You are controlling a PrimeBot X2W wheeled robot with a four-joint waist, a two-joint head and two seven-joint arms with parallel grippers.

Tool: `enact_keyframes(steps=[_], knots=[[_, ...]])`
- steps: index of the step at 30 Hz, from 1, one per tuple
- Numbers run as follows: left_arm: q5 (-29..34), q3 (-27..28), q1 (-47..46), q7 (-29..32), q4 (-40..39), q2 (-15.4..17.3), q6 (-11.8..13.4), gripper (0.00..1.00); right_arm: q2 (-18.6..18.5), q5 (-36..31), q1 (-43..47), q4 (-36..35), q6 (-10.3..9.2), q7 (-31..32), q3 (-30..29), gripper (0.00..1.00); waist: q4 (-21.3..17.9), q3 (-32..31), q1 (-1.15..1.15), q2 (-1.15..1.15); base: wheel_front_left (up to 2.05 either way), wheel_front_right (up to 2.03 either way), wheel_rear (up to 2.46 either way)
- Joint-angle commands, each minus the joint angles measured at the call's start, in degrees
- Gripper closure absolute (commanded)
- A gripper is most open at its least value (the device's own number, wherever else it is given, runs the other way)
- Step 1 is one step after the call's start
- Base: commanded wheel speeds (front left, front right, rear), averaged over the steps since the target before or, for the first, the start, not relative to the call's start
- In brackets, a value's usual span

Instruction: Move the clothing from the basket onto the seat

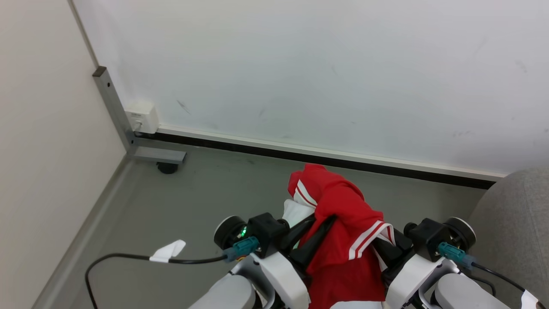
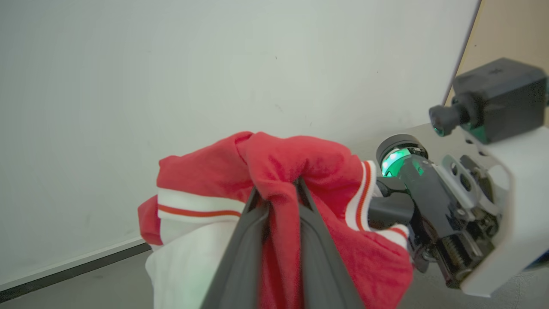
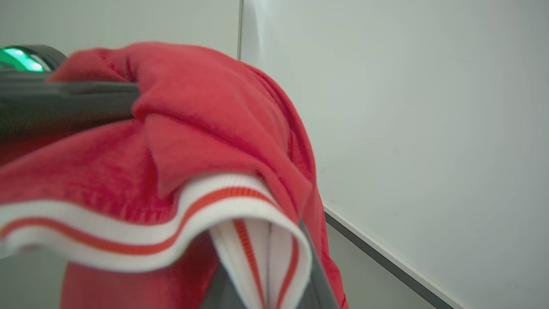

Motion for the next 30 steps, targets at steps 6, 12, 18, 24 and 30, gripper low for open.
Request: enact_keyframes(steps=[6, 12, 18, 24, 30], knots=[[-0.6, 0.5, -0.3, -0.6, -0.2, 0.3, 0.5, 1.0, -0.3, 0.2, -0.1, -0.2, -0.13, 0.0, -1.0, 1.0, -1.2, 0.3, 0.0, 0.0, 0.0, 0.0, 0.0], [-1.2, 0.5, -0.5, -0.9, -0.1, 0.4, 0.6, 1.0, -0.1, -0.2, 0.0, -0.3, -0.13, 0.0, -2.2, 1.0, -1.8, 0.4, 0.0, 0.0, 0.0, 0.0, 0.0], [-1.4, 0.4, -0.5, -1.1, -0.1, 0.5, 0.8, 0.84, 0.1, -0.6, 0.8, -0.7, -0.13, 0.0, -4.2, 1.0, -2.4, 0.3, 0.0, 0.0, 0.0, 0.0, 0.0], [-1.9, 0.4, 0.0, -1.1, -0.2, 0.6, 1.2, 0.0, -0.1, -1.6, 1.7, -1.7, -0.13, 0.0, -7.1, 1.0, -4.3, 0.5, 0.0, 0.0, 0.0, 0.0, 0.0], [-2.3, 0.2, 0.6, -1.4, -0.2, 0.6, 1.5, 0.0, -1.2, -2.7, 1.6, -2.7, -0.13, 0.0, -9.5, 1.0, -7.6, 0.9, 0.0, 0.0, 0.0, 0.0, 0.0]])
